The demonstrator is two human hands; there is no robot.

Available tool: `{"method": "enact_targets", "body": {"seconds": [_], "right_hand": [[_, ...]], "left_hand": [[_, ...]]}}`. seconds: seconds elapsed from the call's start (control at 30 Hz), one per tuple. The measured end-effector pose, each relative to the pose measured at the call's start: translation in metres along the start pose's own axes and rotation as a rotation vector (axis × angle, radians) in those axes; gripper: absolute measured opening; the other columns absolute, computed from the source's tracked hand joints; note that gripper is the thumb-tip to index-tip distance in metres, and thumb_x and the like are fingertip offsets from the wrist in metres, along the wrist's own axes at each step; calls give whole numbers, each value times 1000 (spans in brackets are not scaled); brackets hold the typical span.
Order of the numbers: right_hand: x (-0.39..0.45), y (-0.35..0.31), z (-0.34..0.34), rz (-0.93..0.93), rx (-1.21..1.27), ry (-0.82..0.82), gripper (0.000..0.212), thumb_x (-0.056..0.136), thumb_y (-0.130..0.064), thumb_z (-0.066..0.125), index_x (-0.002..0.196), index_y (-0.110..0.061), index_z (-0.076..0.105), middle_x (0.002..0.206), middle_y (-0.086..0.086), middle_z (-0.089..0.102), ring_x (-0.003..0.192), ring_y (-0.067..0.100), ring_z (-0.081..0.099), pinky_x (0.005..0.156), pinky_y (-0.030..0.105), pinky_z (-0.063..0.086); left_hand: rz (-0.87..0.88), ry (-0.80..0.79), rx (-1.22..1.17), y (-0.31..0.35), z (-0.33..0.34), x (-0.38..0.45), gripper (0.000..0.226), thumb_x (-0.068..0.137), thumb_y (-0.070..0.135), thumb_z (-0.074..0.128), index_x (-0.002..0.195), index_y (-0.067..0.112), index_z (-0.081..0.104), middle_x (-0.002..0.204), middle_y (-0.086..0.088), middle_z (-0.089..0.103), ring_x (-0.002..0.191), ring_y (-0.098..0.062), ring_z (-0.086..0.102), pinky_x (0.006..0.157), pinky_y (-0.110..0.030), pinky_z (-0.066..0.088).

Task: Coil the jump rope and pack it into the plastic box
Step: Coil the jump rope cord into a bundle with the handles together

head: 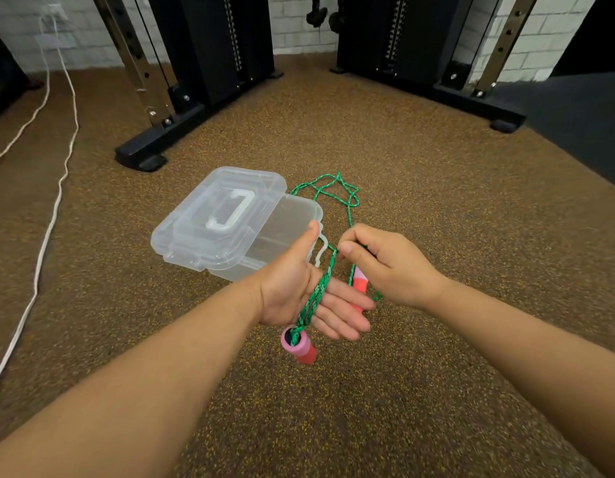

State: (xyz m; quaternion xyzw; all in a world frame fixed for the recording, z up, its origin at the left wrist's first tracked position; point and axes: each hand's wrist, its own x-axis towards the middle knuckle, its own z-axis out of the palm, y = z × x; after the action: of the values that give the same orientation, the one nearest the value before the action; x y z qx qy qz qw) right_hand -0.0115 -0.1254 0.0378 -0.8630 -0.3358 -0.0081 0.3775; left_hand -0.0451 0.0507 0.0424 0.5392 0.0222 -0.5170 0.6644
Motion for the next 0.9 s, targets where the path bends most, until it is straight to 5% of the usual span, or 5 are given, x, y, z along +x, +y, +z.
{"method": "enact_targets", "body": {"seconds": [0.23,0.43,0.6,0.73,0.9], "right_hand": [[-1,14,12,94,89,1,25,89,-51,40,85,-32,56,81,-2,66,80,20,62,76,48,49],[-17,19,28,222,266,-3,27,97,-24,45,81,-40,59,73,-4,59,68,13,51,68,35,43],[-39,19,47,335,206,-157,27,100,-30,40,79,-29,58,64,7,53,56,13,46,57,31,42],[-52,12,51,278,34,-282,24,99,-36,37,85,-34,56,67,-5,56,68,17,53,70,34,44],[-56,-19,49,117,-153,-422,32,99,-42,29,101,-25,56,78,-8,56,83,20,57,73,35,43]], "left_hand": [[103,-77,-14,-2,4,-10,43,85,35,42,101,12,75,86,-7,77,75,-17,74,72,-26,58],[309,69,-218,7,5,-8,37,88,29,43,100,15,75,69,-2,75,46,-10,65,48,-20,52],[420,273,-244,11,2,-5,33,99,30,33,115,20,60,85,2,76,34,-2,50,35,-11,37],[526,350,-357,13,-1,-3,36,100,31,32,125,16,54,91,-2,76,66,-9,72,57,-17,56],[545,360,-507,14,-7,-2,41,99,35,31,128,10,45,99,-14,74,89,-23,72,84,-32,54]]}}
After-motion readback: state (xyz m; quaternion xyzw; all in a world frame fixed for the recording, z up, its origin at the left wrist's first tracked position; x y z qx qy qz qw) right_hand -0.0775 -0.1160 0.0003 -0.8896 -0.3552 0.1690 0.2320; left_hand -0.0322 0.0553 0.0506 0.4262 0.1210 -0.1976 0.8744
